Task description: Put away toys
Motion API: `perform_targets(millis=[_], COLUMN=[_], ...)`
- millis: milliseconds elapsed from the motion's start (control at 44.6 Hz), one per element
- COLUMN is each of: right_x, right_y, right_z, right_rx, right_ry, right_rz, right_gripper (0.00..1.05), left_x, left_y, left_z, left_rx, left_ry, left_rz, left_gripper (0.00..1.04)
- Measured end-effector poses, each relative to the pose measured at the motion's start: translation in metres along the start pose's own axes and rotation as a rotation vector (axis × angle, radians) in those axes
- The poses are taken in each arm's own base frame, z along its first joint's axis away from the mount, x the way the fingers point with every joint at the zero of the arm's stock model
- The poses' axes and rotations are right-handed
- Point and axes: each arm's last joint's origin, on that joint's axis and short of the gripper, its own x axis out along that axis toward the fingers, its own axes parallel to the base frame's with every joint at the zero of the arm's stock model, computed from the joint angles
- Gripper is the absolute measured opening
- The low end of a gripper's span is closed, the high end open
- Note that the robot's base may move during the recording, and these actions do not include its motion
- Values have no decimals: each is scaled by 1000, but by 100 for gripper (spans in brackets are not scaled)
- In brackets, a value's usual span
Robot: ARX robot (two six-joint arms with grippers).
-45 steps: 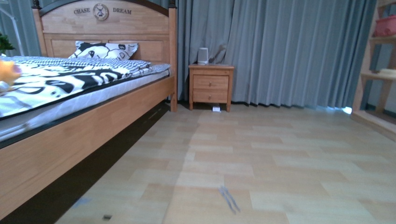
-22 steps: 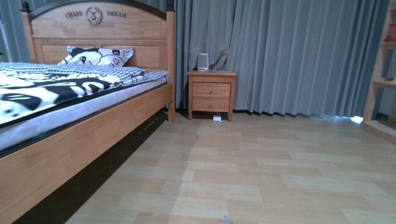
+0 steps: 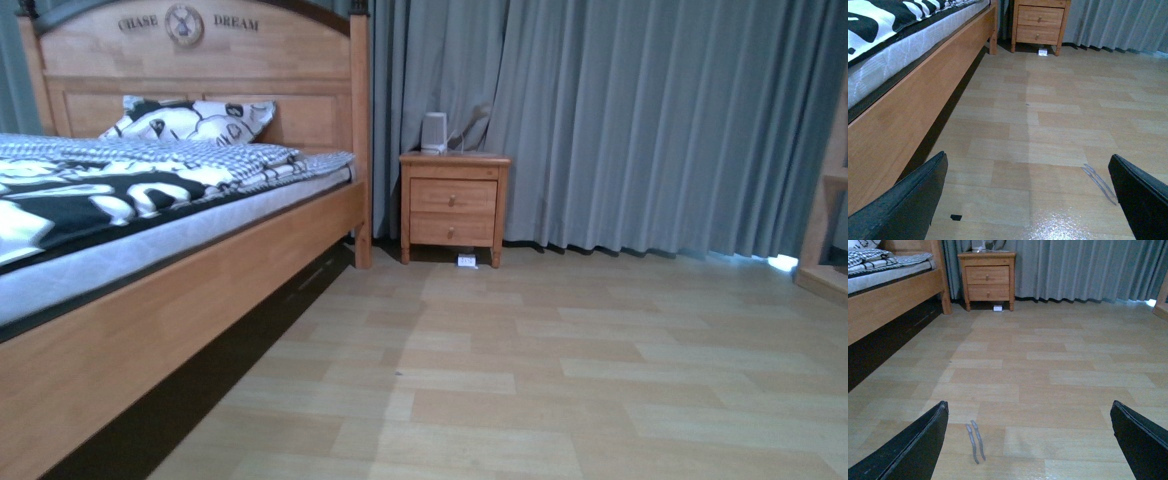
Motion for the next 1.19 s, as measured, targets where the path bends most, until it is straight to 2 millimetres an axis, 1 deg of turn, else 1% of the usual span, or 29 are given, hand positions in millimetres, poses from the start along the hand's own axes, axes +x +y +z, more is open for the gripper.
perform_targets(millis=[1189], right_x=[0], right_y=[0], right_z=[0], right_rx=[0], right_ry=[0], right_rz=[0], right_gripper=[99], left_x=[0], left_y=[0], left_z=[-1], left_rx=[0], left_ry=[6], left_rz=[0], left_gripper=[99])
